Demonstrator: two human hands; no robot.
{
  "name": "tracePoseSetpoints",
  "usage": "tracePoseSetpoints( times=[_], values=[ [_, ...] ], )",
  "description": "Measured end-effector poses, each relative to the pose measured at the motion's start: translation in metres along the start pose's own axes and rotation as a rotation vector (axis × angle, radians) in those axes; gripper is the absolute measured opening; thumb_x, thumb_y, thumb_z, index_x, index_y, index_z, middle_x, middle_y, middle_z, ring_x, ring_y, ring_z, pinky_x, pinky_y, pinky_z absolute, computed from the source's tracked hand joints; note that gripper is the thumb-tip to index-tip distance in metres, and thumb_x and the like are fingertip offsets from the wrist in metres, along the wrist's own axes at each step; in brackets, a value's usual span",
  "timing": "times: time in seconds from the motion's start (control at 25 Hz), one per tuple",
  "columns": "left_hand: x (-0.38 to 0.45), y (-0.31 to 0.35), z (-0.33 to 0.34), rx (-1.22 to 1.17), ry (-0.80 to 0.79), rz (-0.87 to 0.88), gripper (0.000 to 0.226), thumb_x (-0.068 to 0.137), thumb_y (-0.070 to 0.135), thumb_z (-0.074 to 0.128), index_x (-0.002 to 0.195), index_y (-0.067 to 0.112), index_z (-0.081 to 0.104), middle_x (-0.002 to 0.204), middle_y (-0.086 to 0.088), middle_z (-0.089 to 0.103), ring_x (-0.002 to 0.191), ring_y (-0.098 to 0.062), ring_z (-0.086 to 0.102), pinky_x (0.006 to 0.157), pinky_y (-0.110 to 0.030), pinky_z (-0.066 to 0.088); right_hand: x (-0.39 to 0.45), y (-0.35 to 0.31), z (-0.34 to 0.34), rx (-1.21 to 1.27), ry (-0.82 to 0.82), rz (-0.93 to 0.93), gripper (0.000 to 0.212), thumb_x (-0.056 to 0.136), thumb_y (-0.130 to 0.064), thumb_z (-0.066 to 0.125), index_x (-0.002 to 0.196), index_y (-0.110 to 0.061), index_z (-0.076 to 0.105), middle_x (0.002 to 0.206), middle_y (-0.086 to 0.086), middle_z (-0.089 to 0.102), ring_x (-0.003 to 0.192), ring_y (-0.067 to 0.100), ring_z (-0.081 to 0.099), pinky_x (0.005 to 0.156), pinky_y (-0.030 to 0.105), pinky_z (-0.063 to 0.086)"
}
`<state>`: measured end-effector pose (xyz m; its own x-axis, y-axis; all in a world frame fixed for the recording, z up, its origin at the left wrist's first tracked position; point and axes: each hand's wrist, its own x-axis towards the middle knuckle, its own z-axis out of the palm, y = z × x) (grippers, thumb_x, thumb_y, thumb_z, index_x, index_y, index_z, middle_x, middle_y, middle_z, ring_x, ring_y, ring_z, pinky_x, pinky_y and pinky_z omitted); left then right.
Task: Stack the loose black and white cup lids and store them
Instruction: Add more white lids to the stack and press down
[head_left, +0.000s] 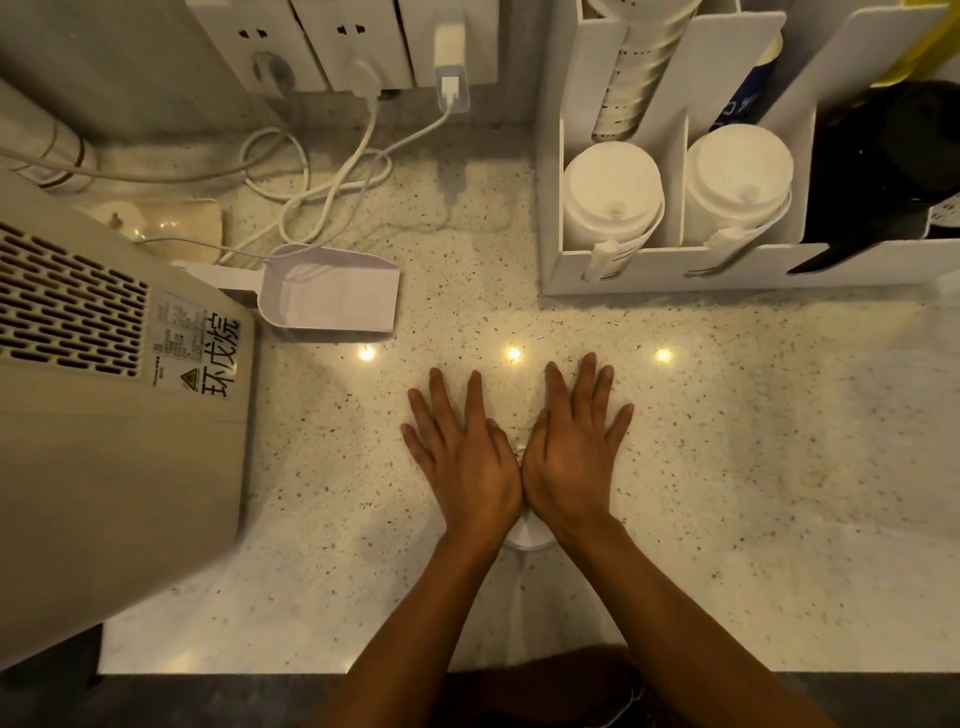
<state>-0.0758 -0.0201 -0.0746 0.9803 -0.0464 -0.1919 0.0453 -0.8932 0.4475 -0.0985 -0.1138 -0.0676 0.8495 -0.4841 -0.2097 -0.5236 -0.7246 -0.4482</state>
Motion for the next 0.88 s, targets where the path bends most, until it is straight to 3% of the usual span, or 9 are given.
tracePoseSetpoints(
  times=[0.16,0.28,0.48,0.56,0.64,0.88],
  values=[
    [-0.005,-0.002,-0.006,-0.107,-0.02,0.054,0.059,0.1,0.034,0.031,0.157,0.019,0.026,0.17,0.0,0.01,0.156,-0.017,-0.004,0.124,-0.051,-0.009,-0.001,0.0,-0.003,0.027,0.022,-0.013,0.061,0.098,-0.034,0.018,0.157,-0.024,0.022,0.168,0.009,-0.002,0.154,0.024,-0.012,0.122,0.057,-0.006],
    [-0.025,-0.006,-0.009,-0.135,-0.075,0.203,0.061,0.101,0.039,0.022,0.159,0.019,0.023,0.169,0.003,0.011,0.156,-0.01,-0.001,0.125,-0.053,-0.007,-0.001,0.002,-0.003,0.048,0.04,-0.016,0.058,0.098,-0.032,0.02,0.156,-0.023,0.027,0.168,0.008,0.002,0.154,0.023,-0.01,0.122,0.054,-0.006],
    [-0.046,-0.008,-0.003,-0.143,-0.055,0.2,0.061,0.102,0.039,0.018,0.156,0.014,0.03,0.167,-0.002,0.023,0.156,-0.013,0.01,0.126,-0.054,0.004,-0.003,0.001,-0.006,0.394,0.175,0.079,0.045,0.1,-0.02,0.03,0.137,-0.017,0.054,0.157,0.005,0.04,0.152,0.019,0.017,0.125,0.049,0.002],
    [-0.046,-0.008,-0.001,-0.124,-0.005,0.205,0.059,0.102,0.037,0.02,0.152,0.012,0.038,0.164,-0.005,0.03,0.155,-0.016,0.017,0.125,-0.054,0.007,-0.006,0.005,-0.008,0.447,0.195,0.052,0.041,0.101,-0.021,0.031,0.133,-0.017,0.057,0.149,0.004,0.051,0.15,0.019,0.026,0.124,0.051,0.01],
    [-0.046,-0.009,0.002,-0.104,0.031,0.217,0.056,0.103,0.035,0.022,0.149,0.012,0.043,0.163,-0.006,0.034,0.154,-0.017,0.019,0.125,-0.053,0.009,-0.017,0.014,-0.007,0.37,0.187,-0.028,0.043,0.102,-0.026,0.029,0.134,-0.016,0.056,0.148,0.005,0.051,0.149,0.02,0.026,0.123,0.054,0.015],
    [-0.045,-0.012,0.007,-0.077,0.055,0.229,0.053,0.103,0.034,0.022,0.148,0.017,0.042,0.163,-0.004,0.033,0.155,-0.014,0.016,0.126,-0.051,0.008,-0.038,0.03,0.006,0.208,0.195,-0.079,0.045,0.103,-0.03,0.024,0.135,-0.017,0.052,0.154,0.006,0.044,0.152,0.021,0.02,0.123,0.053,0.009]
  ],
)
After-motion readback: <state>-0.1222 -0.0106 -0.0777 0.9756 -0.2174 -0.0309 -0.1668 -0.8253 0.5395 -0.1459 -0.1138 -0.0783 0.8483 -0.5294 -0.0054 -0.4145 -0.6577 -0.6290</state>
